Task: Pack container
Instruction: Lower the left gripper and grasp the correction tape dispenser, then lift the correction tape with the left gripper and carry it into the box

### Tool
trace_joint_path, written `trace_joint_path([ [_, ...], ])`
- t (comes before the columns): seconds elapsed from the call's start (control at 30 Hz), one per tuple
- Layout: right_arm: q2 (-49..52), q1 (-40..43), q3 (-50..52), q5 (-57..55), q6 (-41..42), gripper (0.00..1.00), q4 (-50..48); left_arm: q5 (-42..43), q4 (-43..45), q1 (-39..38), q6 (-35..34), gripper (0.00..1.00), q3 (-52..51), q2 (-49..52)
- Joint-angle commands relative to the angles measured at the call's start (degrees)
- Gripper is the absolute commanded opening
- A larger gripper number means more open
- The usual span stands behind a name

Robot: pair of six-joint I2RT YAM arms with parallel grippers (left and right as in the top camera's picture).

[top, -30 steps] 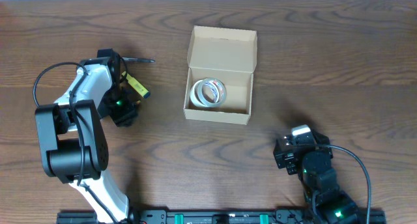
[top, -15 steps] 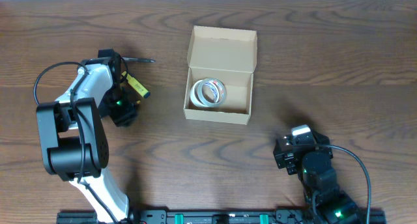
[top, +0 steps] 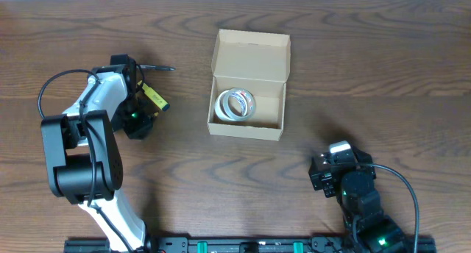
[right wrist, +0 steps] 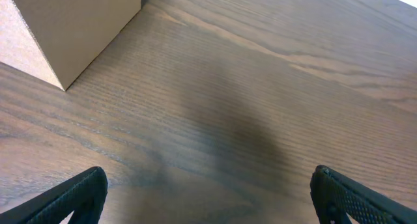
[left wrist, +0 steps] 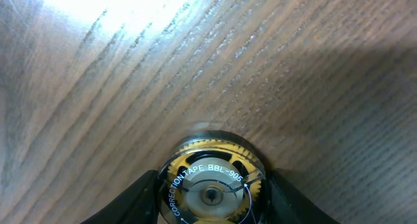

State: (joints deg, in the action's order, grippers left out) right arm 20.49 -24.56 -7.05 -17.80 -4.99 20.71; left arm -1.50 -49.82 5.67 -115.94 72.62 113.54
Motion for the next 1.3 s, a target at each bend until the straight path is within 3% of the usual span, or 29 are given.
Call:
trace_joint_path([
  [0.0,-0.35,0.37,0.22,-0.37,0.02,0.99,-0.09,0.92,0.85,0.02,-2.36,0.43,0.22,1.57],
  [0.97,-0.35,0.37,0.22,-0.39,0.02,0.99,-0.09,-0.17,0.81,-1.18,-2.34,0.42,0.57,-5.97],
  [1.27,-0.35,0.37,0.22,-0.39,0.02,0.99,-0.09,-3.63,0.11,-4.85,-0.76,0.43,6.97,-6.80],
])
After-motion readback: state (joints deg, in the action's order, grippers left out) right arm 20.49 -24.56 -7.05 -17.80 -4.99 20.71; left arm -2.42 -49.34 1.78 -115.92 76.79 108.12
